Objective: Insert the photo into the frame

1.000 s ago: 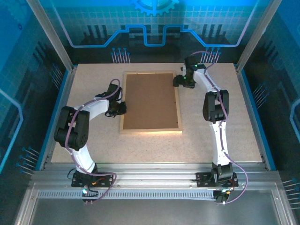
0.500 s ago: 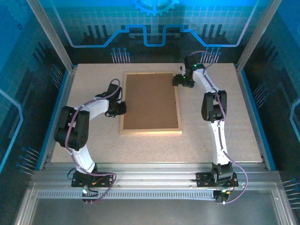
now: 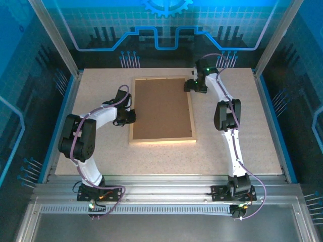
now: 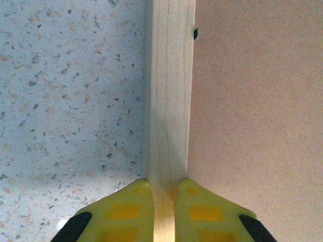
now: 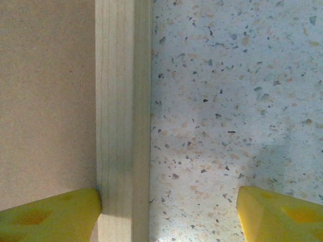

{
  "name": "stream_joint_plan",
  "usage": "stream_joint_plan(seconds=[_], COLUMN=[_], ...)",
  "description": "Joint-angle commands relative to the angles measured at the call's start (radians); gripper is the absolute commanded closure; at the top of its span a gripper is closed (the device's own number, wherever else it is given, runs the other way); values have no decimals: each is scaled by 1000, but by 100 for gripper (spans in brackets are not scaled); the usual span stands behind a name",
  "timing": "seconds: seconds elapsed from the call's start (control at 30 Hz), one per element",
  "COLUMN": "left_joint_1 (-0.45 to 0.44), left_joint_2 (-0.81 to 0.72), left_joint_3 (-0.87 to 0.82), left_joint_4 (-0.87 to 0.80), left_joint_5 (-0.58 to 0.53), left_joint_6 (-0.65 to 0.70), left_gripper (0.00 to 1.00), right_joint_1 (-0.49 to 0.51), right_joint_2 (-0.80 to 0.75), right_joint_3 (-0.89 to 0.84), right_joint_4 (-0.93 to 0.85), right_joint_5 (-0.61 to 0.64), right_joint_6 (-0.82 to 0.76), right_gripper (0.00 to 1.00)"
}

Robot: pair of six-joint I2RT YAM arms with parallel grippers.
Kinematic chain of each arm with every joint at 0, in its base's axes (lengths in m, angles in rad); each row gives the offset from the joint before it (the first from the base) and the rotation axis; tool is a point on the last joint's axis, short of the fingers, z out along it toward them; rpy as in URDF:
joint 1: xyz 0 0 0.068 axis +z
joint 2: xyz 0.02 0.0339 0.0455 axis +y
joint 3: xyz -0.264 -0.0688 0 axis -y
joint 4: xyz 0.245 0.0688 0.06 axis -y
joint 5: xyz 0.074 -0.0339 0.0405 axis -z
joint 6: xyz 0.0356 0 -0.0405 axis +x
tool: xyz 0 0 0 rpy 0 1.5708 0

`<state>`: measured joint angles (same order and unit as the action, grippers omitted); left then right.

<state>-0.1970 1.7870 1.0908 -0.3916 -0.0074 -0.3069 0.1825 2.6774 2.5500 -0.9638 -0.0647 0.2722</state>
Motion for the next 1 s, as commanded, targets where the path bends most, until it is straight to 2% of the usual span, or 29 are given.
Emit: stream_joint_plan(seconds=[0.0, 0.4, 0.63, 0.8, 0.97], left_joint_1=[0, -1, -1, -1, -1], left_joint_2=[29, 32, 29, 35, 29], left_joint_3=[-2, 4, 3, 9, 6], left_joint_4=[-54, -55, -56, -58, -58], left_joint_5=[41, 49, 45, 41, 33], left_joint_6=[19, 17, 15, 15, 17], left_gripper=[96, 96, 96, 96, 96], right_joint_1=[57, 122, 120, 97, 75], right_joint_2=[111, 129, 111, -29, -200], right_joint_3=[-13, 15, 55, 10, -153], right_joint_4=[-116, -172, -174, -99, -13], right_joint_5=[-57, 81, 5, -147, -68], right_joint_6=[-13, -91, -102, -62, -59], right_gripper=[25, 20, 19, 18, 18])
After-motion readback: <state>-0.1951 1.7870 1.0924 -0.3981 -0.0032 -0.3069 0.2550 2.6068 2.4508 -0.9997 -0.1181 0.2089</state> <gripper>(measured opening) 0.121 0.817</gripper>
